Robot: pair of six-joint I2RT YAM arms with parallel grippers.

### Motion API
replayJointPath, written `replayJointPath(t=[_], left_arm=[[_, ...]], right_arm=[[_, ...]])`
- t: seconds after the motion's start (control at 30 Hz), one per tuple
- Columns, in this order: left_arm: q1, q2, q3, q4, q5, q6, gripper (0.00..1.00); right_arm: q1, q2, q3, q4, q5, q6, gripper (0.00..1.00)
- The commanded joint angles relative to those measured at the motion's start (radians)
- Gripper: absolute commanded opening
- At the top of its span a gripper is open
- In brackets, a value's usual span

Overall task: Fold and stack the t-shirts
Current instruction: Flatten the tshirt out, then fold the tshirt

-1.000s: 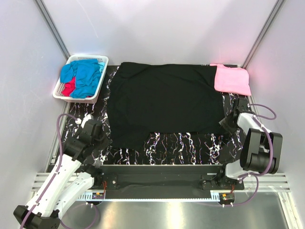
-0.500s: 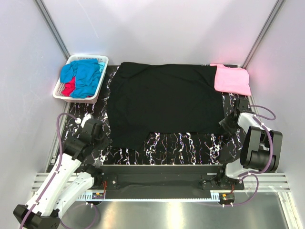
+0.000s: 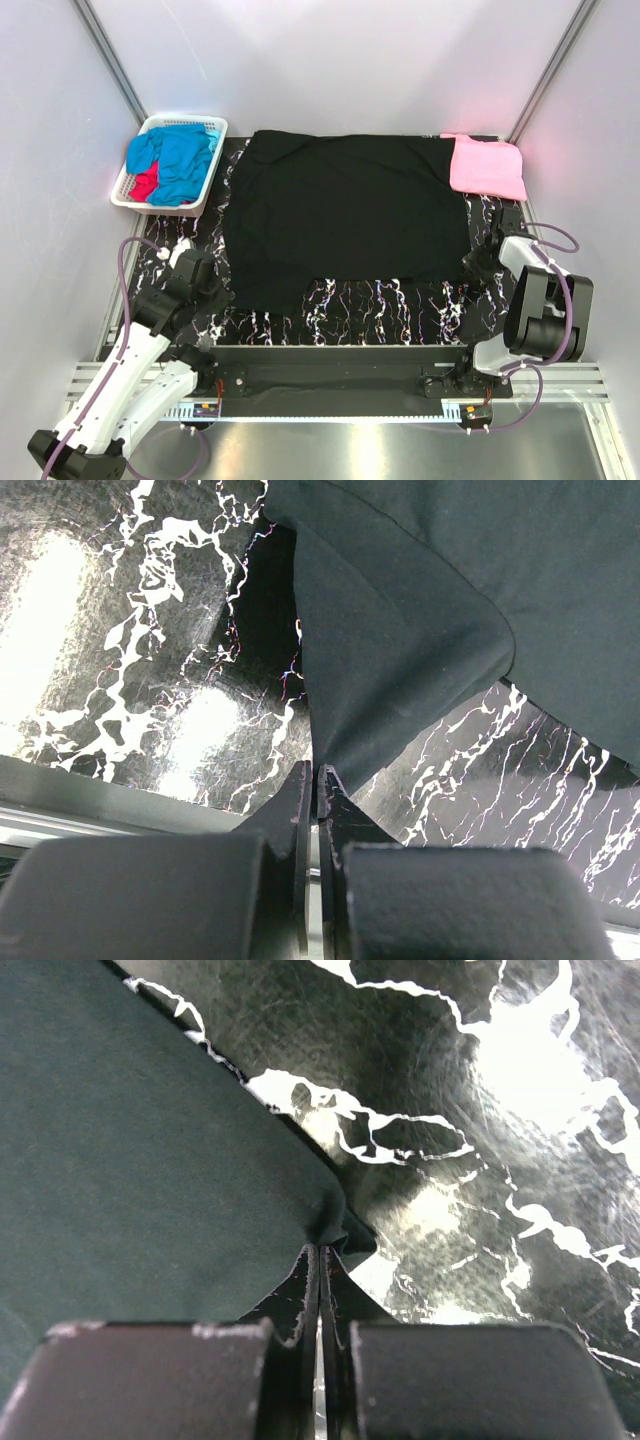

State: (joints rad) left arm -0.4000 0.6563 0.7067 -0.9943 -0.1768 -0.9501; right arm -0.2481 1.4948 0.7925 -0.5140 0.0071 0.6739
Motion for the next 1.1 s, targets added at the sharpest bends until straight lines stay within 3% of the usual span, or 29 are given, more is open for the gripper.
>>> replayJointPath(t=[0.0, 0.53, 0.83, 1.07], left_arm=[[0.001, -0.004, 0.050, 0.010, -0.024, 0.005, 0.00], [0.001, -0.032, 0.085, -0.003, 0.000, -0.004, 0.00], [0.001, -0.109, 0.102, -0.070, 0.033, -0.033, 0.00], [0.000, -0.181, 0.152, -0.165, 0.016, -0.059, 0.00]], right_arm=[[-0.003, -0.077, 0.031, -0.047, 0.008, 0.000, 0.00], [-0.003, -0.260, 0.060, -0.159, -0.039, 0.012, 0.00], [-0.003, -0.471, -0.041, -0.242, -0.076, 0.021, 0.00], [-0.003, -0.568, -0.018, -0.328, -0.079, 0.023, 0.00]])
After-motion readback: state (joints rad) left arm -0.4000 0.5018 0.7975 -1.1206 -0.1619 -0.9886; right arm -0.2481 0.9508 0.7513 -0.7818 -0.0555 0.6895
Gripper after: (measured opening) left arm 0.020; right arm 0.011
